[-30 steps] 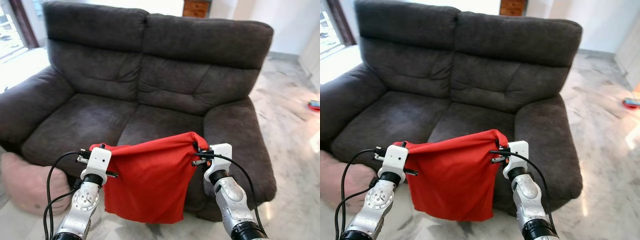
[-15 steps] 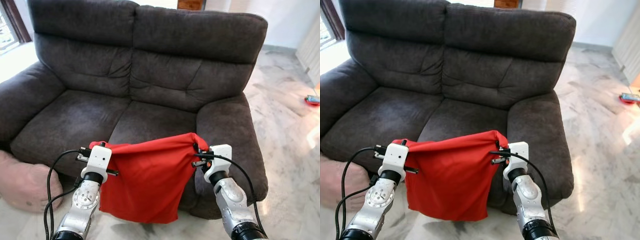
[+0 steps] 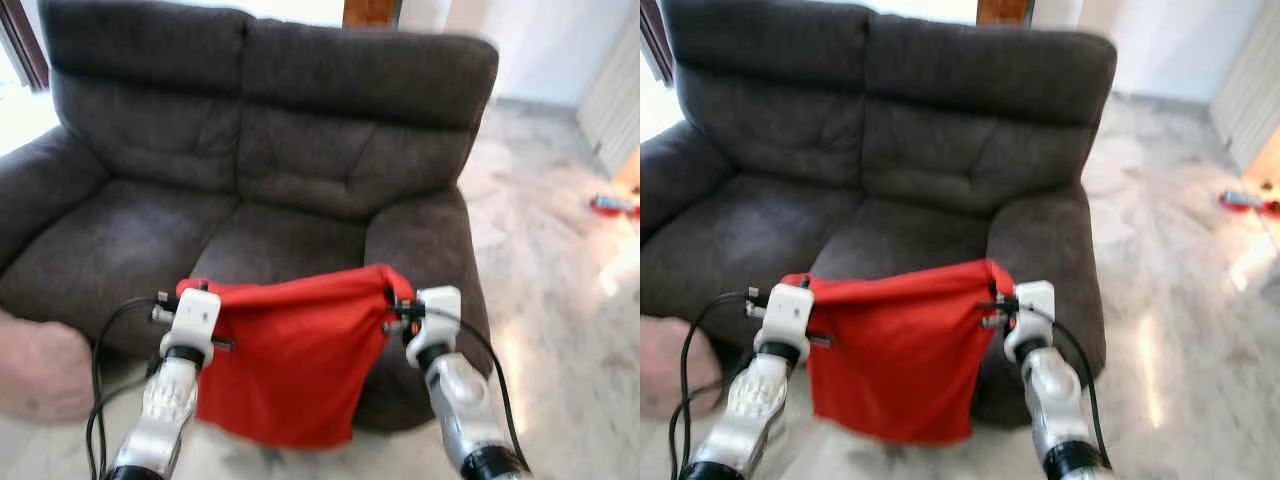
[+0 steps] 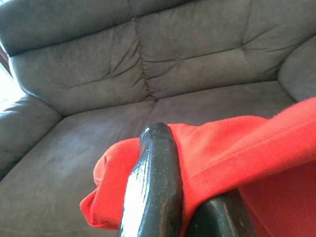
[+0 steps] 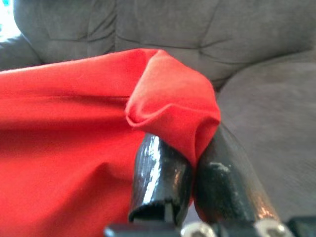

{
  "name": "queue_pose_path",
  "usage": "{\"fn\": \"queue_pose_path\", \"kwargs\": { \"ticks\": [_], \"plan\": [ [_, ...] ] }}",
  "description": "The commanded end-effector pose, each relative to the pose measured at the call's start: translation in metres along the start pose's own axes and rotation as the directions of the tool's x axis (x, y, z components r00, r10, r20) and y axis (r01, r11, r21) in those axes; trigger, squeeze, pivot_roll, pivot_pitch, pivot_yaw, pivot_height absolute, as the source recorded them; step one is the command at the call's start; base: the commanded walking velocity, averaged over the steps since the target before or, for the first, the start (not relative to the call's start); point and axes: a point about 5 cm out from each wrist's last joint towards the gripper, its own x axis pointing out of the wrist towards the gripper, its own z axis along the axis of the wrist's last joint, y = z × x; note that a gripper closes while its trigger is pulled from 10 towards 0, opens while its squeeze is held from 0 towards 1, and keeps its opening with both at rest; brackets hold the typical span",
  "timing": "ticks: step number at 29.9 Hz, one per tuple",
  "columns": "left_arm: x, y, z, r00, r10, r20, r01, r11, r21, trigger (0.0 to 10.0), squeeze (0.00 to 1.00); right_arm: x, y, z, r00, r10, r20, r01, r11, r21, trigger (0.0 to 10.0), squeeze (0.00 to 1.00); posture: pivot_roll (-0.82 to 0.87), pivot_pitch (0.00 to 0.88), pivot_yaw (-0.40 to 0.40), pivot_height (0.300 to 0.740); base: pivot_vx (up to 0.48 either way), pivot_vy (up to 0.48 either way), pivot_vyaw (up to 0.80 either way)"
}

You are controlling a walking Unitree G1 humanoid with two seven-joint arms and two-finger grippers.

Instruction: Move the pillow to the sofa from floor

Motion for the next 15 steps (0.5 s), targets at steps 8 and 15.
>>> {"fn": "queue_pose_path", "kwargs": {
  "ticks": [8,15],
  "plan": [
    [0.0,0.014,0.025,0.992,0.027,0.119,-0.03,0.999,0.02,10.0,0.0,-0.001,-0.005,0.023,0.991,-0.029,0.132,0.031,0.999,-0.013,10.0,0.0,0.07,0.0,-0.066,0.74,0.0,0.0,0.0],
    [-0.004,0.023,0.047,0.98,0.057,0.192,-0.066,0.997,0.04,10.0,0.0,-0.005,-0.003,0.031,0.984,-0.023,0.176,0.026,1.0,-0.017,10.0,0.0,0.08,0.0,-0.069,0.74,0.0,0.0,0.0]
  ]
}}
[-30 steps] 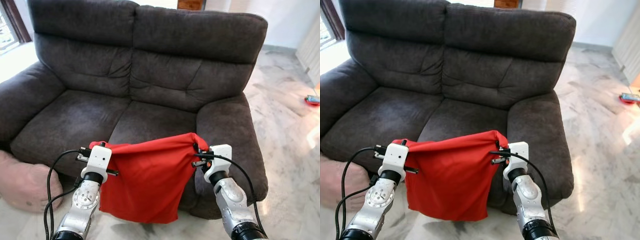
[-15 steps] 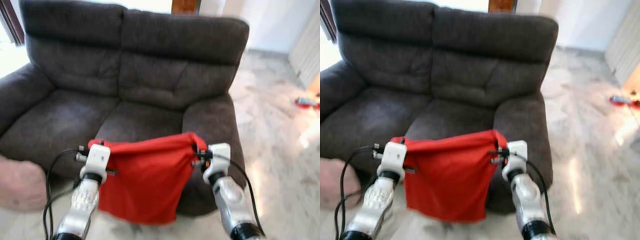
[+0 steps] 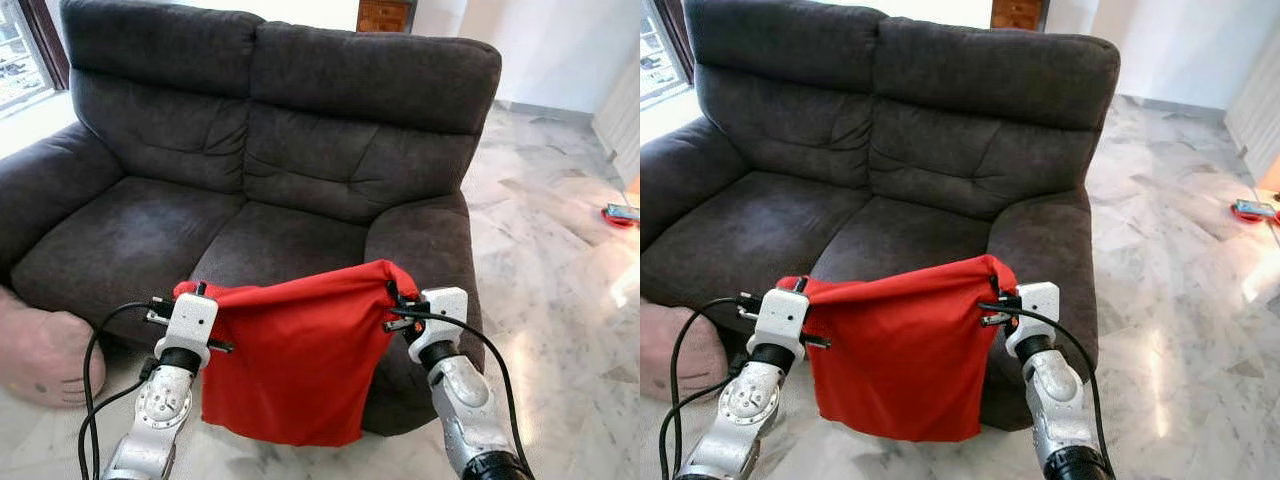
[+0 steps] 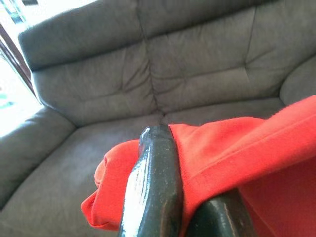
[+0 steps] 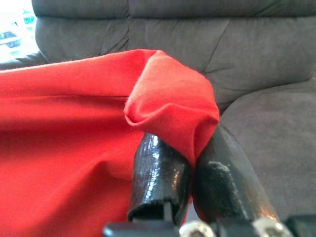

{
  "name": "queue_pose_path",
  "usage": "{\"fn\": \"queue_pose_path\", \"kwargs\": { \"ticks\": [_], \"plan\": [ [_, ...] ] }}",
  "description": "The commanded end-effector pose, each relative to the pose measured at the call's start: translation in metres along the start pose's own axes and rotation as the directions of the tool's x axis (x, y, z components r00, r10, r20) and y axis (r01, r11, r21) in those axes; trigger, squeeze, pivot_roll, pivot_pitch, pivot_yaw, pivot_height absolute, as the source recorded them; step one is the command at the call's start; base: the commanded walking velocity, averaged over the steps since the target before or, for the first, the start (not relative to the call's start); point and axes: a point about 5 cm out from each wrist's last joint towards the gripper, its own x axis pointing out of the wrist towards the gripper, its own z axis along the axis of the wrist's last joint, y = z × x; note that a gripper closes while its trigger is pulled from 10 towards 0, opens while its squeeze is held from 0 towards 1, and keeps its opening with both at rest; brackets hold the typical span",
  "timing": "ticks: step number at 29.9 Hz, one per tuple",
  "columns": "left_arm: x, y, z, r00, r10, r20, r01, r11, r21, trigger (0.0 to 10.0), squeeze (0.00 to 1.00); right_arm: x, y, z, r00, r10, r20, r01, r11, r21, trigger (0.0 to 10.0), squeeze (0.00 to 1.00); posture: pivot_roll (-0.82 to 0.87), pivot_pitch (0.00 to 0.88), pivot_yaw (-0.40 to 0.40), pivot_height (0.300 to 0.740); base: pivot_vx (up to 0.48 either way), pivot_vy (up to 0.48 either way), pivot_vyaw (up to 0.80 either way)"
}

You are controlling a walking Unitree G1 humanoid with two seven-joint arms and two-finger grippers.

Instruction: Move the pillow to the sofa from floor

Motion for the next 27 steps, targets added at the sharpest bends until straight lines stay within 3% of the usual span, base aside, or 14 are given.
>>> {"fn": "queue_pose_path", "kwargs": {
  "ticks": [1,9,22,27],
  "plan": [
    [0.007,0.018,0.027,0.99,0.072,0.12,-0.075,0.997,0.016,10.0,0.0,0.003,-0.005,0.02,0.995,-0.022,0.092,0.023,1.0,-0.007,10.0,0.0,0.08,0.0,-0.069,0.74,0.0,0.0,0.0],
    [0.018,0.01,0.047,0.983,0.037,0.179,-0.035,0.999,-0.011,10.0,0.0,0.011,-0.001,0.039,0.988,-0.012,0.157,0.015,1.0,-0.017,10.0,0.0,0.07,0.0,-0.067,0.74,0.0,0.0,0.0],
    [0.019,-0.002,0.049,0.989,0.036,0.144,-0.024,0.997,-0.079,10.0,0.0,0.015,0.001,0.048,0.985,-0.018,0.173,0.019,1.0,-0.002,10.0,0.0,0.07,0.0,-0.071,0.74,0.0,0.07,0.0],
    [0.021,-0.001,0.049,0.99,0.034,0.137,-0.023,0.996,-0.081,10.0,0.0,0.016,0.001,0.049,0.986,-0.023,0.163,0.025,1.0,-0.005,10.0,0.0,0.07,0.0,-0.071,0.74,0.0,0.334,-0.74]
  ]
}}
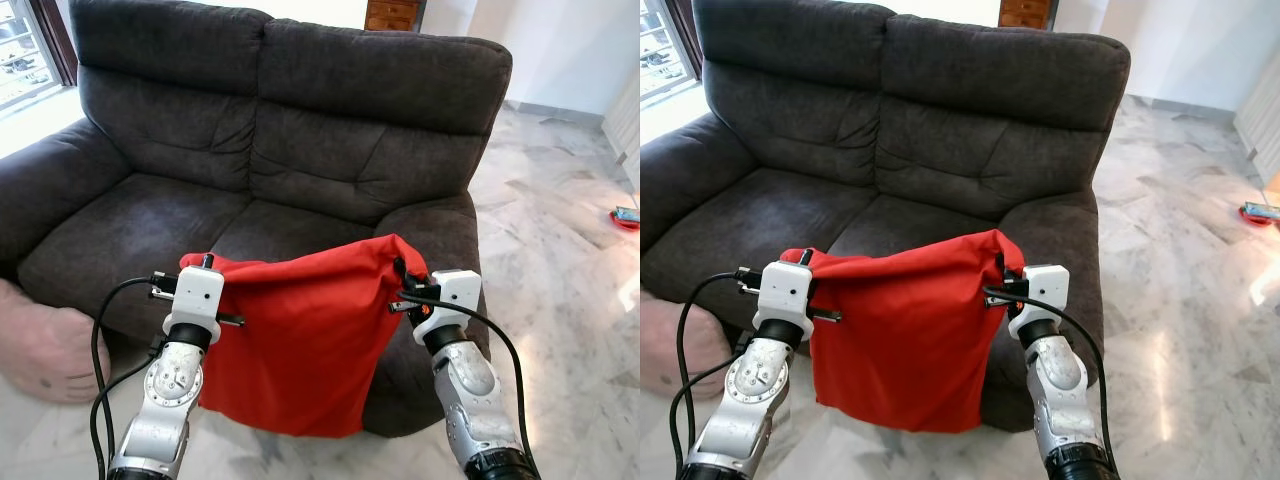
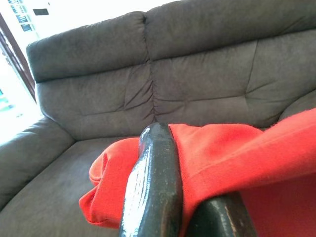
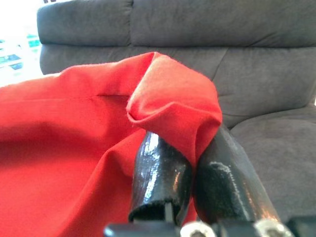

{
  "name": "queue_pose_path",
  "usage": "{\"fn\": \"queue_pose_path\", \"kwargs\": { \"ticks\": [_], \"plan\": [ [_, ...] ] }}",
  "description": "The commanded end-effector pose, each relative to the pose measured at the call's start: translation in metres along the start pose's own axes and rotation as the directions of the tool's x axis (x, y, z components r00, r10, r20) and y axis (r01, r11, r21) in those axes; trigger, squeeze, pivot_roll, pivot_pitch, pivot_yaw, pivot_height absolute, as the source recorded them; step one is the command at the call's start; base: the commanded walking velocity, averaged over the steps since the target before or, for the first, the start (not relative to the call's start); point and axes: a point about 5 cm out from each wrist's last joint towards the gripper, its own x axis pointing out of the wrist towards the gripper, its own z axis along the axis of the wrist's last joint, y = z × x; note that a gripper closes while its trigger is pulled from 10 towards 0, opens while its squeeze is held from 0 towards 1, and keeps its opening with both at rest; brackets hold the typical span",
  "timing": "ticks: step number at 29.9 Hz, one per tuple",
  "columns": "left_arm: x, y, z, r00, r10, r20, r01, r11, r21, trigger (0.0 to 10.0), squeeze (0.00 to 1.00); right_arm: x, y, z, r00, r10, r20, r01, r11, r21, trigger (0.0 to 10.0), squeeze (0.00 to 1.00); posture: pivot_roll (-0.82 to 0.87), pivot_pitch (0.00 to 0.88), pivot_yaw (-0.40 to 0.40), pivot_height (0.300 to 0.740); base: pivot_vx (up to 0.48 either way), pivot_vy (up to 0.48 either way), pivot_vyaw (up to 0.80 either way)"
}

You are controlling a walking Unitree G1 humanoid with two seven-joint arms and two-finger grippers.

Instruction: Move the pillow to the sofa from floor

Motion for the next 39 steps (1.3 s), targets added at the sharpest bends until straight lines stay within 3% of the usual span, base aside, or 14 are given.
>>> {"fn": "queue_pose_path", "kwargs": {
  "ticks": [1,14,22,39],
  "plan": [
    [0.01,0.0051,0.0221,0.995,0.015,0.097,-0.015,1.0,-0.003,10.0,0.0,0.011,0.001,0.0242,0.995,0.006,0.1,-0.005,1.0,-0.009,10.0,0.0,0.07,0.0,-0.071,0.74,0.0,0.334,-0.42],
    [0.0075,0.0058,0.0198,0.996,0.017,0.083,-0.018,1.0,0.001,10.0,0.0,0.0118,0.0001,0.0233,0.996,-0.011,0.087,0.01,1.0,0.003,10.0,0.0,0.08,0.0,-0.075,0.74,0.0,0.229,0.0],
    [0.0079,0.0052,0.0188,0.997,0.017,0.073,-0.016,1.0,-0.005,10.0,0.0,0.0145,-0.0001,0.0251,0.996,-0.015,0.087,0.014,1.0,0.004,10.0,0.0,0.08,0.0,-0.074,0.74,0.0,0.28,-0.55],
    [0.0089,0.0045,0.0214,0.996,0.022,0.081,-0.023,1.0,0.003,10.0,0.0,0.0173,0.0021,0.0263,0.996,-0.007,0.087,0.007,1.0,0.011,10.0,0.0,0.08,0.0,-0.074,0.74,0.0,0.0,0.0]
  ]
}}
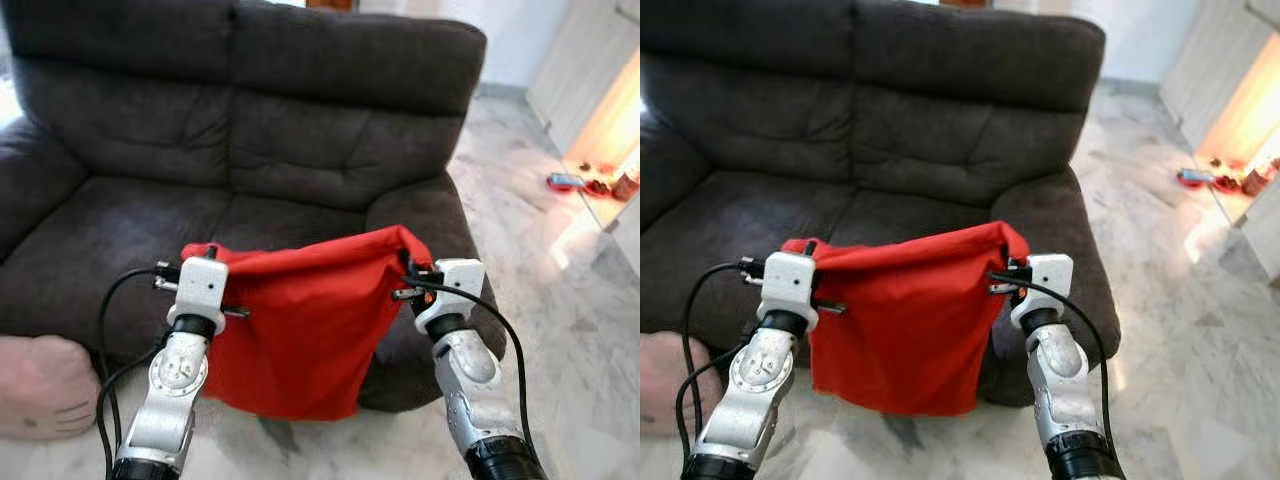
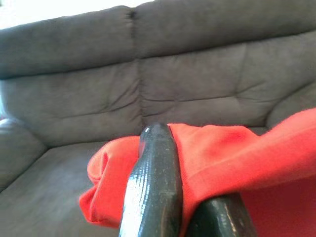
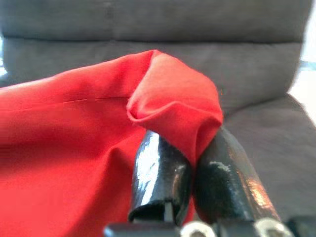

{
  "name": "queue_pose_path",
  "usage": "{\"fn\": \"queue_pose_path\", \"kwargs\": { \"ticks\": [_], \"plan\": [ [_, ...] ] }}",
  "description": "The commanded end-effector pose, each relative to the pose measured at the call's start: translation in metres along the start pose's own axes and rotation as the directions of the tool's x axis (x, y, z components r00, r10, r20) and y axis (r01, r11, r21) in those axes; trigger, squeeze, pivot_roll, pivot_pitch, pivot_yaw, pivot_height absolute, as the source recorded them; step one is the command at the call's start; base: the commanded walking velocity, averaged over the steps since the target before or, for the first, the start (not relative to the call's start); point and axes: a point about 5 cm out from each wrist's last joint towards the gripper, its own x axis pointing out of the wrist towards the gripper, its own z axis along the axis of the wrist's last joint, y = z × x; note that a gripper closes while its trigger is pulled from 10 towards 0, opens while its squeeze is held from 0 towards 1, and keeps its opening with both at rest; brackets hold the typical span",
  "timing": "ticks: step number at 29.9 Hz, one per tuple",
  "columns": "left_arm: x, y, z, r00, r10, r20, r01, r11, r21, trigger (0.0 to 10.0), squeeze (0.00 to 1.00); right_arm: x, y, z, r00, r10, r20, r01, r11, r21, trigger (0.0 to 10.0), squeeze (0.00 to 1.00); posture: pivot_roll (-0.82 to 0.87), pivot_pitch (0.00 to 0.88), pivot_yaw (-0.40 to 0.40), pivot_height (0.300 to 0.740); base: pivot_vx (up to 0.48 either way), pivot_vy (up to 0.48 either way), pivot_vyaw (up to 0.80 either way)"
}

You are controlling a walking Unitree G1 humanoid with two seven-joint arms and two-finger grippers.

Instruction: Move the pillow to the sofa from floor

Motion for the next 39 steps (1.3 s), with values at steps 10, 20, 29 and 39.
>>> {"fn": "queue_pose_path", "kwargs": {
  "ticks": [10,20,29,39],
  "plan": [
    [0.005,-0.01,0.027,0.992,-0.025,0.121,0.027,0.999,-0.016,10.0,0.0,0.007,-0.006,0.02,0.996,-0.005,0.084,0.007,1.0,-0.02,10.0,0.0,0.08,0.0,-0.072,0.74,0.0,0.0,0.0],
    [0.005,-0.012,0.027,0.993,-0.036,0.115,0.039,0.999,-0.027,10.0,0.0,0.008,-0.006,0.021,0.996,-0.012,0.091,0.014,1.0,-0.019,10.0,0.0,0.08,0.0,-0.068,0.74,0.0,0.0,0.0],
    [0.007,-0.008,0.03,0.992,-0.021,0.122,0.023,1.0,-0.02,10.0,0.0,0.009,-0.002,0.022,0.995,0.005,0.099,-0.004,1.0,-0.014,10.0,0.0,0.08,0.0,-0.068,0.74,0.0,0.0,0.0],
    [0.009,-0.004,0.033,0.991,-0.003,0.133,0.004,1.0,-0.008,10.0,0.0,0.01,-0.001,0.025,0.993,0.012,0.116,-0.01,1.0,-0.013,10.0,0.0,0.08,0.0,-0.065,0.74,0.0,0.0,0.0]
  ]
}}
